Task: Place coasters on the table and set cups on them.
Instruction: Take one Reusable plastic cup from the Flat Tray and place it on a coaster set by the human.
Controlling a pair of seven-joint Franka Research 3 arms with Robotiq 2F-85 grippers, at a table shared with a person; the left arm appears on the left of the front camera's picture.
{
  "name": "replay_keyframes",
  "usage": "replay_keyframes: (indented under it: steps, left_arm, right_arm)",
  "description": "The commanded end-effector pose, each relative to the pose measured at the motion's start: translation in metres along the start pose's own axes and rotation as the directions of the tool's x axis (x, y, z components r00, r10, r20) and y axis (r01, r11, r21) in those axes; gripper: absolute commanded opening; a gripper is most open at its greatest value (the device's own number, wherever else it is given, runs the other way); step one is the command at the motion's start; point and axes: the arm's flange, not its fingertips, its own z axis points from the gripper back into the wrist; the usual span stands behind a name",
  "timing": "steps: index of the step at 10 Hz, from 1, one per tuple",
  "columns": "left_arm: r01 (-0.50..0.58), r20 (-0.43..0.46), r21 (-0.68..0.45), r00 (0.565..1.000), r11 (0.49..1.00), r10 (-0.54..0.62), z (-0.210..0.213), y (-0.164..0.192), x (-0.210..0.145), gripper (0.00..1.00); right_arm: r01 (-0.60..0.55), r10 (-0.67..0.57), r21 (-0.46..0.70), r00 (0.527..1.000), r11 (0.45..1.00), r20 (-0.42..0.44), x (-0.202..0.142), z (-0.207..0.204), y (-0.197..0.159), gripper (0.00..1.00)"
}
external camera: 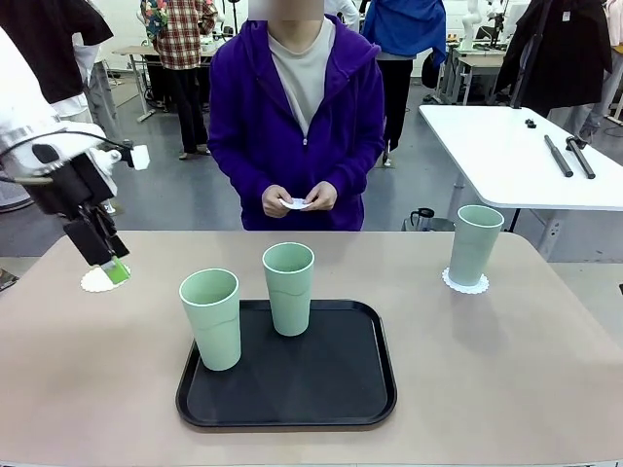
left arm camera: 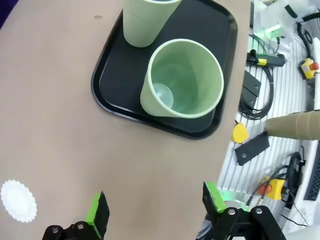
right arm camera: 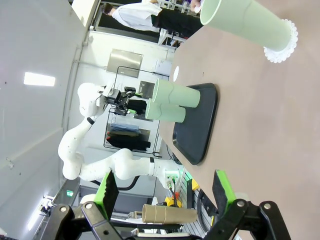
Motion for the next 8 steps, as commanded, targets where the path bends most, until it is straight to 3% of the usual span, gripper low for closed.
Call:
replay_keyframes:
  steps: [1,2,6,7,8]
  left_arm:
    - [0.019,-0.015,0.049,1.0,0.999,-0.019,-0.012,0.001,-0.005,1.0]
    - [0.0,0.0,0.0,1.0,1.0,0.0,0.0,0.0,0.0,1.0]
    - [0.004,0.011,0.01,1.0,1.0,-0.004,-0.006,0.001,-0.001,1.0]
    - [0.15,0.227,-0.05,0.964,0.987,-0.135,-0.01,0.012,-0.022,1.0]
    - [0.237,0.338,-0.093,0.921,0.967,-0.193,-0.016,0.023,-0.038,1.0]
  right_arm:
    - [0.0,0.0,0.003,1.0,1.0,0.004,-0.001,0.001,0.0,1.0]
    - [0.0,0.0,0.003,1.0,1.0,0.004,-0.001,0.001,0.0,1.0]
    - [0.0,0.0,0.003,1.0,1.0,0.004,-0.001,0.001,0.0,1.0]
    - [0.0,0.0,0.003,1.0,1.0,0.004,-0.001,0.001,0.0,1.0]
    - [0.0,0.0,0.003,1.0,1.0,0.004,-0.001,0.001,0.0,1.0]
